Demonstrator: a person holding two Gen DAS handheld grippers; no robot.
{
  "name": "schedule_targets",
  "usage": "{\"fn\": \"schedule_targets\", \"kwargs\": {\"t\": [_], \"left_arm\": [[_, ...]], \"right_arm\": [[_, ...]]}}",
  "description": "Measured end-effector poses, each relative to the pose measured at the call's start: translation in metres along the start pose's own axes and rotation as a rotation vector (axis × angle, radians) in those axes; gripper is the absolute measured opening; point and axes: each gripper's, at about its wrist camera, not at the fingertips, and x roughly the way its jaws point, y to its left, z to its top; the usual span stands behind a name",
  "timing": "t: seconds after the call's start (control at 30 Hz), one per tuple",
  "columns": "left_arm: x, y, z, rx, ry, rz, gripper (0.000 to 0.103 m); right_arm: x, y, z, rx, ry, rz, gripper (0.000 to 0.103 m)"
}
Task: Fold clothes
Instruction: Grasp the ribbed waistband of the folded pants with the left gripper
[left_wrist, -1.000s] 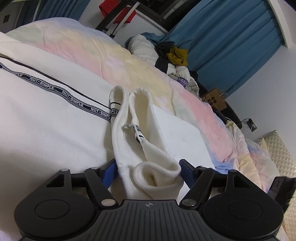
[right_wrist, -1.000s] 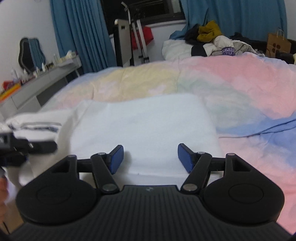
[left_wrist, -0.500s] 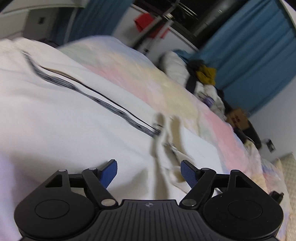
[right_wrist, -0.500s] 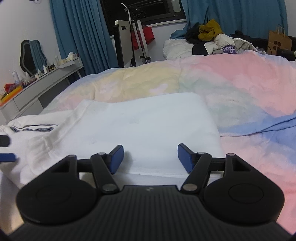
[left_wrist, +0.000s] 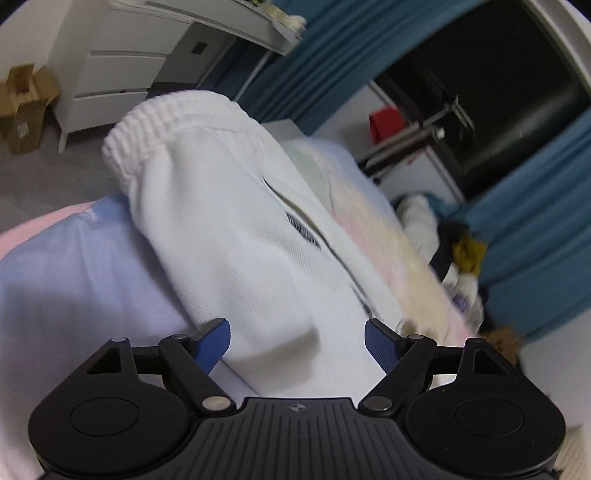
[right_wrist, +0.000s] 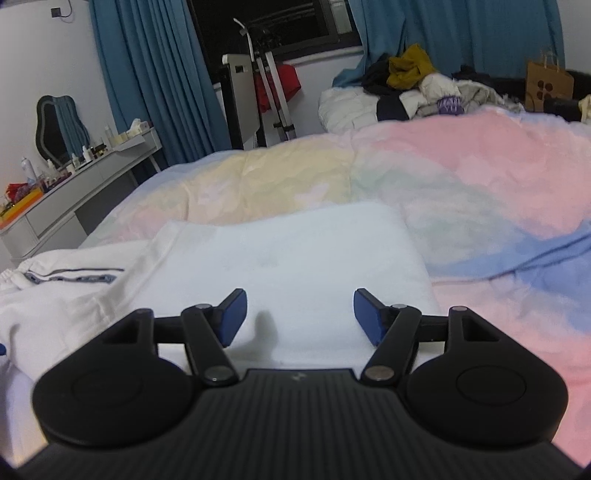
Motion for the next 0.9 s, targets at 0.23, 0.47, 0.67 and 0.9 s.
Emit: {"fn": "schedule_targets", "kwargs": {"t": [0.23, 0.47, 0.67, 0.9], "left_arm": [[-0.004, 0.019, 0.008, -0.103, -0.028, -0.004, 0.082], [-0.019, 0.034, 0.007, -0.175, -0.070, -0.016, 0.084], [-0.017, 0.048, 0.007, -0.245, -0.061, 0.031, 0.084], [-0.019, 0.057, 0.008, -0.284, -0.047, 0.146, 0.083]], "right_arm": [[0.022, 0.006, -0.005, -0.009, 0.079, 0.008, 0.066], [0.016, 0.018, -0.004, -0.046, 0.056, 0.004, 0.066], [0.024, 0.020, -0.011, -0.085, 0.080, -0.013, 0.066], [0.023, 0.017, -0.012, -0.088, 0.080, -0.002, 0.068]]}}
